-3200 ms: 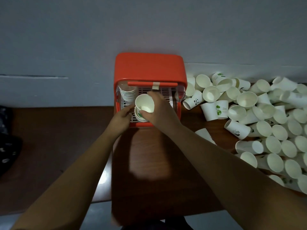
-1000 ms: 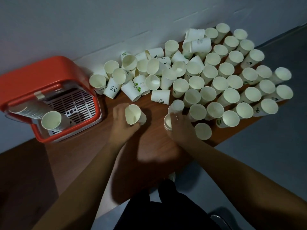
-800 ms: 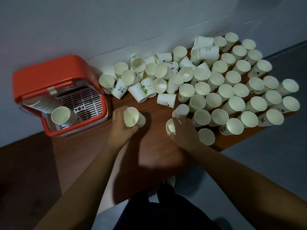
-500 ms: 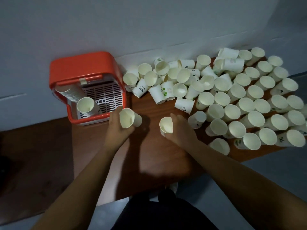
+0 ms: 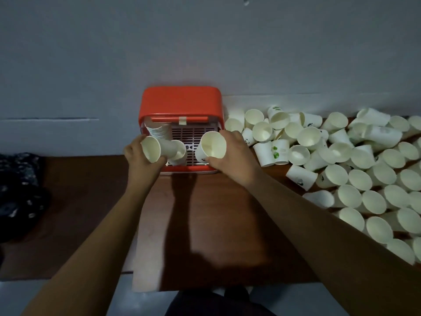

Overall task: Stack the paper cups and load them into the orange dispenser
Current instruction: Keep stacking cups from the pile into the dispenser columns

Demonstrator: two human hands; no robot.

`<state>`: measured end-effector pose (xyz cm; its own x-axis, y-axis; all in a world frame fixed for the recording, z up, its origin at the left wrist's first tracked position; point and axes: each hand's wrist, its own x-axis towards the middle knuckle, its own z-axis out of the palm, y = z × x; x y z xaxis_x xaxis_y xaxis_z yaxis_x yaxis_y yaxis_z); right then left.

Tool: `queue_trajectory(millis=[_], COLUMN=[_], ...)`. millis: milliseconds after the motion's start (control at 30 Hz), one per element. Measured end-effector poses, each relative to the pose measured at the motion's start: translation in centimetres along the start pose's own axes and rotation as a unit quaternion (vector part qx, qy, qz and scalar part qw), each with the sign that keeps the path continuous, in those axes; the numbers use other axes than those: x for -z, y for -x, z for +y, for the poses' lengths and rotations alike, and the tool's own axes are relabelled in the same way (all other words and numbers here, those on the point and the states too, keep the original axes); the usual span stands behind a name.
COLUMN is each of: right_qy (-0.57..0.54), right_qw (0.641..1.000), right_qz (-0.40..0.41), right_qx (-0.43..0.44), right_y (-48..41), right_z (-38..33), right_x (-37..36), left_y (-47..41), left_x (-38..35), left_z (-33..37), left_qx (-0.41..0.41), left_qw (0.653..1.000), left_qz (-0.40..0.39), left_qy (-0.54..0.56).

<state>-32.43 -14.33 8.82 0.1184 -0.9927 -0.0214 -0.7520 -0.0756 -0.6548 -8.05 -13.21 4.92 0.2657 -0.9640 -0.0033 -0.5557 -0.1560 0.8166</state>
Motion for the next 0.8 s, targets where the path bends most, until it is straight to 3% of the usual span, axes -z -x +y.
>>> queue_trajectory(millis=[233, 433, 600, 700, 800], right_qy=[-0.03, -0.04, -0.075, -0.083, -0.085], right_qw=[0.999, 0.997, 0.993, 0.993, 0.994], right_qz=[0.033, 0.03, 0.029, 0.022, 0.021], right_qx=[-0.014, -0.058, -0.081, -0.081, -0.072], right_y=[-2.0, -3.1, -3.7, -4.2, -5.2], right_z=[-1.1, -1.3, -2.2, -2.9, -4.0], right_x=[-3.7, -5.0, -5.8, -6.9, -7.5], left_y=[-4.2, -6.6, -7.8, -7.9, -7.7], left_x=[-2.2, -4.4, -4.4, -3.6, -2.4], left_z=[-1.7, -4.4, -5.3, -6.7, -7.7], left_qx=[-0.027, -0.112, -0.09, -0.067, -0.022], left_qw=[0.997, 0.972, 0.957, 0.948, 0.947], left_qz=[-0.067, -0.182, -0.271, -0.307, -0.31], left_qy=[0.008, -0.102, -0.054, 0.05, 0.087])
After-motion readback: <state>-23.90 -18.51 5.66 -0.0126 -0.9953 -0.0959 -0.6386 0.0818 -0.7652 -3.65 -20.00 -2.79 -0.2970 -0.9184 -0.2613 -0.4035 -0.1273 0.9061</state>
